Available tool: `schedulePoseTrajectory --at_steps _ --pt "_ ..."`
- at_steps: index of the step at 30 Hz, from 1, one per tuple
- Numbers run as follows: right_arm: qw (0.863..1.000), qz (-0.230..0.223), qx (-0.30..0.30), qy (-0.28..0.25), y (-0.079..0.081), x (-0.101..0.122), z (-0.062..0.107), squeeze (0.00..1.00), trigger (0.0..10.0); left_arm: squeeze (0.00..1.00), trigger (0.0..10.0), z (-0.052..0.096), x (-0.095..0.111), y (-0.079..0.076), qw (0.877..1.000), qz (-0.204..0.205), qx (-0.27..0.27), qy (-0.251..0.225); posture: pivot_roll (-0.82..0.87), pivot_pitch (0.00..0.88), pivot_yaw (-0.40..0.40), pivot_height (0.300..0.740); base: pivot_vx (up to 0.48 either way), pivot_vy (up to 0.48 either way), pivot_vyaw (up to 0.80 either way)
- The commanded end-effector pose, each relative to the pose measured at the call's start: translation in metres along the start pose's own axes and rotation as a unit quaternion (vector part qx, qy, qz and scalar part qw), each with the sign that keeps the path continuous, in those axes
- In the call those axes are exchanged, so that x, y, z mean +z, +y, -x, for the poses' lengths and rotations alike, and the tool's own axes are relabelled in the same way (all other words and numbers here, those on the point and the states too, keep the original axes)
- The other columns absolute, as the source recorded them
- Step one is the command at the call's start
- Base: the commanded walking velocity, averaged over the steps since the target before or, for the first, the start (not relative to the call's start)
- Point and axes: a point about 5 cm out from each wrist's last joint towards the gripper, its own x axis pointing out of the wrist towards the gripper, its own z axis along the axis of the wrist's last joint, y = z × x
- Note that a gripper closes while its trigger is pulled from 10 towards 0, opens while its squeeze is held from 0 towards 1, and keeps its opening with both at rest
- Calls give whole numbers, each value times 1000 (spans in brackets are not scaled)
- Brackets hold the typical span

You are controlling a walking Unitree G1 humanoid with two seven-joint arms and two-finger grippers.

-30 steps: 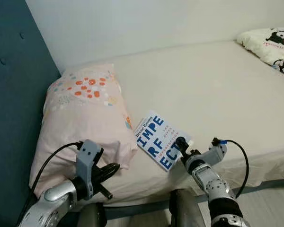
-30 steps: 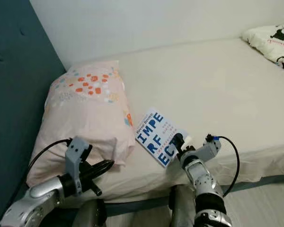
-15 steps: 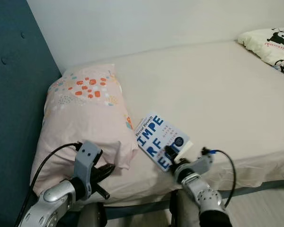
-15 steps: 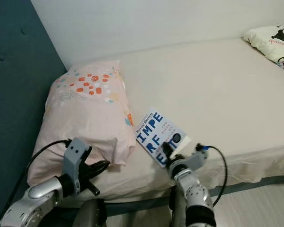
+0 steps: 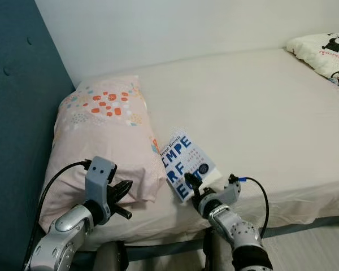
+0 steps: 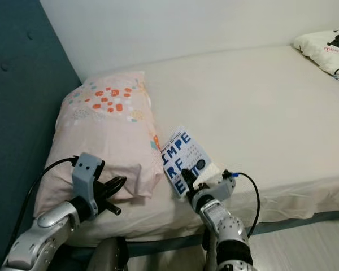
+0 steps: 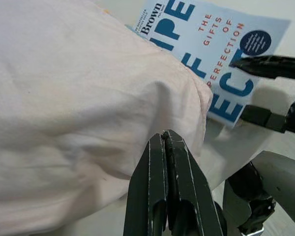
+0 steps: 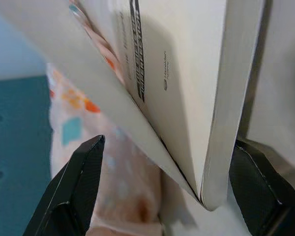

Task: Clean up the room

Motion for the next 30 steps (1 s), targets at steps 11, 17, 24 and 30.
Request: schedulePoseTrajectory --at_steps 11,17,24,30 --pt "999 -19 23 -12 5 4 -8 0 0 0 10000 2 -9 12 999 12 41 13 20 199 26 587 0 0 0" --pt "999 -23 21 -13 1 3 -7 0 0 0 10000 2 -10 13 999 11 45 13 18 193 25 587 0 0 0" --pt "1000 -14 23 -16 -1 5 -7 0 0 0 10000 1 -10 14 999 10 46 11 14 184 28 587 0 0 0" --pt "998 56 34 -15 7 7 -9 0 0 0 10000 -3 -8 11 999 23 40 0 5 172 24 587 0 0 0"
